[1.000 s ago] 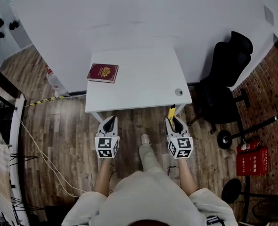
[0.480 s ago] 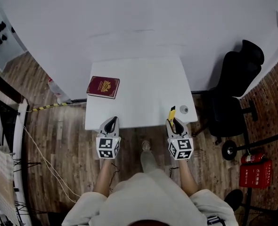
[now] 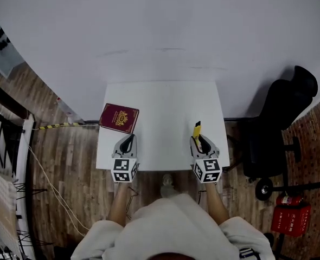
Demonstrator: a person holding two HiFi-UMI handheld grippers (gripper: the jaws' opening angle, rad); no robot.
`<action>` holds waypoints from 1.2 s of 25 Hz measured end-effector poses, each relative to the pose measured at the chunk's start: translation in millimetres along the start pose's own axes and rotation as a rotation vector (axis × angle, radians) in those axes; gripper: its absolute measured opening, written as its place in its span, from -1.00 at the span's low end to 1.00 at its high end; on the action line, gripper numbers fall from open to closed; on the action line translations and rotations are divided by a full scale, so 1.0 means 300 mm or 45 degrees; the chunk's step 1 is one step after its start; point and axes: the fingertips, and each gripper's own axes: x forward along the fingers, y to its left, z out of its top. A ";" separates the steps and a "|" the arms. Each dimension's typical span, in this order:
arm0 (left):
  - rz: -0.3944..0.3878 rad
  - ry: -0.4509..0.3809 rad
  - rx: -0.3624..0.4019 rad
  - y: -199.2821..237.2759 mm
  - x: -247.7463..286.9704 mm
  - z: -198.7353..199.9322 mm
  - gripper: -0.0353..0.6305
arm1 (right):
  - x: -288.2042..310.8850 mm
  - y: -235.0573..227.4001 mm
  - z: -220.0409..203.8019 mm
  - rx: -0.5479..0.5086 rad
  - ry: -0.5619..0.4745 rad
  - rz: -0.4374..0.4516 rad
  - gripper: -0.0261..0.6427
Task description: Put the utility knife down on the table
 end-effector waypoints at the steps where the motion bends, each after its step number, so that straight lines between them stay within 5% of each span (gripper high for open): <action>1: 0.006 0.003 -0.003 0.010 0.032 0.006 -0.88 | 0.033 -0.015 0.007 -0.001 0.004 0.006 -0.60; 19: 0.059 0.083 -0.041 0.125 0.300 -0.012 -0.88 | 0.365 -0.099 -0.007 0.015 0.095 0.091 -0.60; 30: -0.017 0.150 -0.081 0.194 0.464 -0.075 -0.88 | 0.505 -0.109 -0.053 0.035 0.174 0.043 -0.60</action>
